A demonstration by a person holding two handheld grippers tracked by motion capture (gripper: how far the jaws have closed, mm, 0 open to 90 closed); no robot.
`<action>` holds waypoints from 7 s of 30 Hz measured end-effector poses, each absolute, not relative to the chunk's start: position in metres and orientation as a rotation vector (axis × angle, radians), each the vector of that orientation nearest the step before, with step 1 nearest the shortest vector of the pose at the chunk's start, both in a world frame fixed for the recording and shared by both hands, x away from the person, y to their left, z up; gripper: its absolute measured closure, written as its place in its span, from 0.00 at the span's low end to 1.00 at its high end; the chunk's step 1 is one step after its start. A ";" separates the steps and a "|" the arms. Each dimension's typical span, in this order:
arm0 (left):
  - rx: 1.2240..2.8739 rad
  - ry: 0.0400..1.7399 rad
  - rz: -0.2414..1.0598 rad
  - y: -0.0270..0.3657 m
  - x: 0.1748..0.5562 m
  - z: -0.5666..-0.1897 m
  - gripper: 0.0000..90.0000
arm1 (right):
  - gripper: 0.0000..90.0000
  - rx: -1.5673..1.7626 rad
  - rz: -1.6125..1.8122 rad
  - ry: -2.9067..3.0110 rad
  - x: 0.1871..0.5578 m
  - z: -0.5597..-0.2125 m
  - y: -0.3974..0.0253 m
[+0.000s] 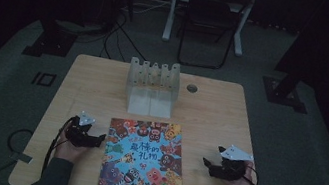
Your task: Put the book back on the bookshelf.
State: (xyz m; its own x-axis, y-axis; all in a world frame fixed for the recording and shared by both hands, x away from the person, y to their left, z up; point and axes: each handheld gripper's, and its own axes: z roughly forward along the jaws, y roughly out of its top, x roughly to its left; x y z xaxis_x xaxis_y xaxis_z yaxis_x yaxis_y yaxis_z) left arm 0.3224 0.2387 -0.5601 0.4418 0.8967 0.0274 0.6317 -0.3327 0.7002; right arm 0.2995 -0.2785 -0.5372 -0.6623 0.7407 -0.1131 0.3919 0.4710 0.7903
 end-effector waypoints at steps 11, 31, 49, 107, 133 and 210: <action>2.019 1.240 0.472 0.239 0.320 -0.559 0.34 | 0.26 0.899 1.073 2.261 0.299 -0.526 -0.274; 2.083 1.066 0.417 0.209 0.308 -0.553 0.42 | 0.26 0.846 1.080 2.247 0.303 -0.514 -0.263; 2.104 1.033 0.400 0.197 0.309 -0.555 0.39 | 0.25 0.800 1.074 2.260 0.310 -0.509 -0.248; 2.011 0.951 0.481 0.162 0.313 -0.541 0.42 | 0.14 0.933 1.172 2.335 0.382 -0.532 -0.233; 2.019 0.954 0.449 0.156 0.278 -0.542 0.28 | 0.15 1.026 1.211 2.442 0.409 -0.557 -0.228; 2.205 0.596 0.483 0.087 0.225 -0.553 0.02 | 0.18 1.110 1.265 2.477 0.415 -0.562 -0.230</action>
State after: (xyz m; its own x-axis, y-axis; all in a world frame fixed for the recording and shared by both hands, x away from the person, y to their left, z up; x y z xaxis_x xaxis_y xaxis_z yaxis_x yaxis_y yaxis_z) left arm 0.2249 0.0871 -0.5533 0.8175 0.5571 0.1461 0.2583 -0.5814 0.7716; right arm 0.4151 -0.2302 -0.5618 -0.7159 0.6719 0.1898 0.5477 0.3719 0.7494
